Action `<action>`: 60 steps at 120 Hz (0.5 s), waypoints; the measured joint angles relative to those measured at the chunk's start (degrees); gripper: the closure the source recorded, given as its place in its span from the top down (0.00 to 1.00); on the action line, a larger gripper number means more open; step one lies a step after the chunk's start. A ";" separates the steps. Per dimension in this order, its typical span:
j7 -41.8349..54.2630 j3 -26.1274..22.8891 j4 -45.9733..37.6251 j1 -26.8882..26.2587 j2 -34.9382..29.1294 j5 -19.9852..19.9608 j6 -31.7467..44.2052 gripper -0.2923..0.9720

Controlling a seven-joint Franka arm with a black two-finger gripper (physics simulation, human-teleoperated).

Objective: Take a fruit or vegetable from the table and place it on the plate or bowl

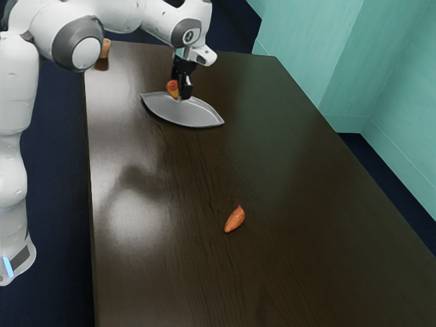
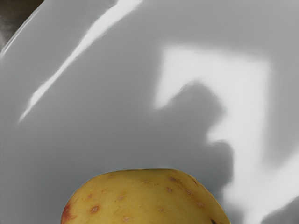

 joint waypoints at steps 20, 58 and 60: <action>1.03 0.00 2.28 0.10 2.15 -1.41 0.95 0.40; 2.79 -0.17 3.30 0.16 3.11 -3.43 1.34 0.67; 2.86 -0.17 3.30 0.16 3.10 -3.76 1.31 0.68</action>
